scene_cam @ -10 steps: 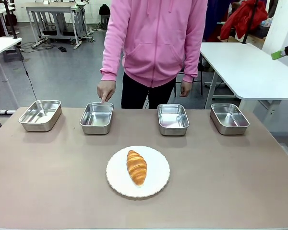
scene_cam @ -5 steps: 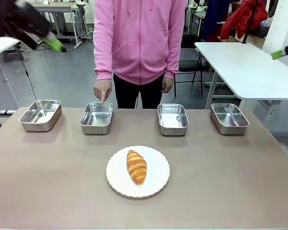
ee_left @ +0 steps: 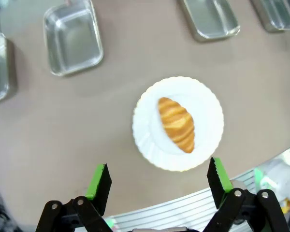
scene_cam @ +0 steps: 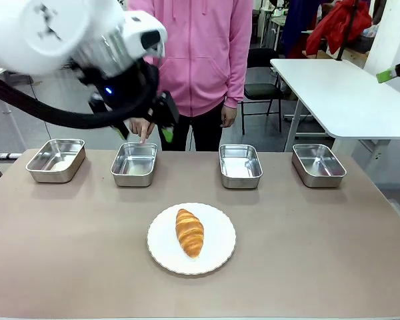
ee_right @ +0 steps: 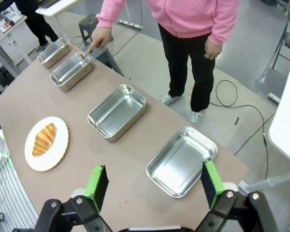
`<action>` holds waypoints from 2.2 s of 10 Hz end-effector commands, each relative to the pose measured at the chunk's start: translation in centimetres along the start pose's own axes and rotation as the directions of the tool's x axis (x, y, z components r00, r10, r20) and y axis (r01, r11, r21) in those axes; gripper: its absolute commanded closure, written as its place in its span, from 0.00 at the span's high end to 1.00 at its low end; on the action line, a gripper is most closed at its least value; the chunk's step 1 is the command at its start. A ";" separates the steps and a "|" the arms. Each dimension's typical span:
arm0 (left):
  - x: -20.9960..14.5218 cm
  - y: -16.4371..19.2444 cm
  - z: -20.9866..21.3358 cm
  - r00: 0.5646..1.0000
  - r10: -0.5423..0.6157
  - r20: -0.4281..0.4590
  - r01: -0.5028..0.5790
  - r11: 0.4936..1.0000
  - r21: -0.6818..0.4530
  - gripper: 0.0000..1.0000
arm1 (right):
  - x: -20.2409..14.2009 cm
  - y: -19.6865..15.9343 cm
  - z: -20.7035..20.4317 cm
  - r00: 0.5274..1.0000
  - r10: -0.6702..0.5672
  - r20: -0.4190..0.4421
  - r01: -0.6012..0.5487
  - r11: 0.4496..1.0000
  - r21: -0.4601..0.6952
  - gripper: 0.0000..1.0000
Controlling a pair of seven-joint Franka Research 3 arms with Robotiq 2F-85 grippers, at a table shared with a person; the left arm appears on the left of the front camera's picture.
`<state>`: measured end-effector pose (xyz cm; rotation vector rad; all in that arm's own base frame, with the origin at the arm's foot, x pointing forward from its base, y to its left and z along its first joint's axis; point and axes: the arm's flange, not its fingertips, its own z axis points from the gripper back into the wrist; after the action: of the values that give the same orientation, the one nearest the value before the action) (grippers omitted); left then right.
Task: Place the bread in the container.
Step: Place the Butter Roll into the Airtight Container indicated by the human.
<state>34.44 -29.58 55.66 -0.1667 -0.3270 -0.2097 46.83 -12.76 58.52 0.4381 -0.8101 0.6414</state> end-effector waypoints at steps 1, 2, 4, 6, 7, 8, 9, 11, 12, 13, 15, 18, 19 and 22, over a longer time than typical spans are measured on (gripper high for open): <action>1.1 0.3 -3.5 0.990 0.141 -0.030 -0.141 0.990 -0.009 1.00 | 0.0 0.1 -0.1 1.000 0.001 0.010 -0.001 1.000 0.005 1.00; 0.9 1.2 -4.2 0.993 0.108 -0.049 -0.110 0.993 -0.041 1.00 | 0.0 0.1 -0.1 1.000 0.001 0.010 -0.001 1.000 0.005 1.00; 0.4 0.0 -2.6 0.997 0.074 -0.037 -0.074 0.997 -0.008 1.00 | 0.0 0.1 -0.1 1.000 0.001 0.010 -0.001 1.000 0.005 1.00; 0.4 0.0 -2.6 0.997 0.074 -0.037 -0.074 0.997 -0.008 1.00 | 0.0 0.1 -0.1 1.000 0.001 0.010 -0.001 1.000 0.005 1.00; 0.4 0.0 -2.6 0.997 0.074 -0.037 -0.074 0.997 -0.008 1.00 | 0.0 0.1 -0.1 1.000 0.001 0.010 -0.001 1.000 0.005 1.00; 0.4 0.0 -2.6 0.997 0.074 -0.037 -0.074 0.997 -0.008 1.00 | 0.0 0.1 -0.1 1.000 0.001 0.010 -0.001 1.000 0.005 1.00; 0.5 -0.5 -2.7 0.997 0.071 -0.037 -0.072 0.997 -0.025 1.00 | 0.0 0.1 -0.1 1.000 0.001 0.010 -0.001 1.000 0.005 1.00; 0.3 -1.6 -6.0 0.985 0.152 -0.085 -0.156 0.987 -0.034 1.00 | 0.0 0.1 -0.1 1.000 0.001 0.010 -0.001 1.000 0.005 1.00; -0.1 -1.5 -7.6 0.971 0.213 -0.109 -0.217 0.976 -0.027 1.00 | 0.0 0.1 -0.1 1.000 0.001 0.010 -0.001 1.000 0.005 1.00; -0.6 -1.3 -9.3 0.959 0.258 -0.113 -0.263 0.964 -0.028 1.00 | 0.0 0.1 -0.1 1.000 0.001 0.010 -0.001 1.000 0.005 1.00; -2.3 -1.7 -12.3 0.937 0.318 -0.146 -0.324 0.946 -0.015 1.00 | 0.0 0.1 -0.1 1.000 0.001 0.010 -0.001 1.000 0.005 1.00; -3.2 -3.1 -15.8 0.922 0.339 -0.188 -0.352 0.935 -0.039 1.00 | 0.0 0.1 -0.1 1.000 0.001 0.010 -0.001 1.000 0.005 1.00; -3.5 -3.8 -17.0 0.908 0.360 -0.215 -0.376 0.926 -0.034 1.00 | 0.0 0.1 -0.1 1.000 0.001 0.010 -0.001 1.000 0.005 1.00; -3.7 -4.9 -19.2 0.879 0.408 -0.246 -0.411 0.911 0.042 1.00 | 0.0 0.1 -0.1 1.000 0.001 0.010 -0.001 1.000 0.005 1.00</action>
<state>35.22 -36.30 36.97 -0.2366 -0.0332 0.1479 46.84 -12.77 58.49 0.4384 -0.8092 0.6411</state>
